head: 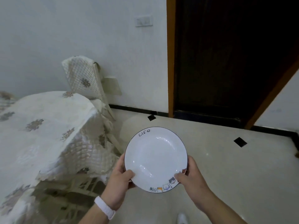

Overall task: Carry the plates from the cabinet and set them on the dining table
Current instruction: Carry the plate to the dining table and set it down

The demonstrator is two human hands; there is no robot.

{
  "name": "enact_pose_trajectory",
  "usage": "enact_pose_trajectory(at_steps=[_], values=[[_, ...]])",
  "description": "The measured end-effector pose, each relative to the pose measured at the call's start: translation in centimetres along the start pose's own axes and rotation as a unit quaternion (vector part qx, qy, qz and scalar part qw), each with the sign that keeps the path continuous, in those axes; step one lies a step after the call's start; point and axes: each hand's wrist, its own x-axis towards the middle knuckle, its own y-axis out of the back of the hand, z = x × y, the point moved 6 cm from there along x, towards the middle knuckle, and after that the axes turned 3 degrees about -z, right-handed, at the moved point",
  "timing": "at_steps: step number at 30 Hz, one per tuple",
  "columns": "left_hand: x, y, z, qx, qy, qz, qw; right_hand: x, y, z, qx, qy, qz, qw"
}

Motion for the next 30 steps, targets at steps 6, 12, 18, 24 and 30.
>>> enact_pose_trajectory(at_steps=[6,12,18,24,30], values=[[4.7,-1.9,2.8,-0.027,-0.025,0.062,0.997,7.3,2.3,-4.4,-0.033,0.011,-0.054,0.998],[8.6,-1.6,4.8,-0.041,-0.041,0.098,0.994,12.4,2.4,-6.3,-0.042,0.007,-0.080,0.996],[13.3,-0.5,5.4,-0.074,-0.056,0.107,0.990,18.2,2.1,-7.2,-0.072,0.014,-0.093,0.993],[22.0,1.3,6.4,-0.094,-0.059,0.096,0.989,26.3,1.6,-8.7,-0.099,0.012,-0.084,0.991],[32.6,4.7,8.9,-0.117,-0.052,0.086,0.988,36.9,-0.1,-11.3,-0.134,-0.001,-0.081,0.988]])
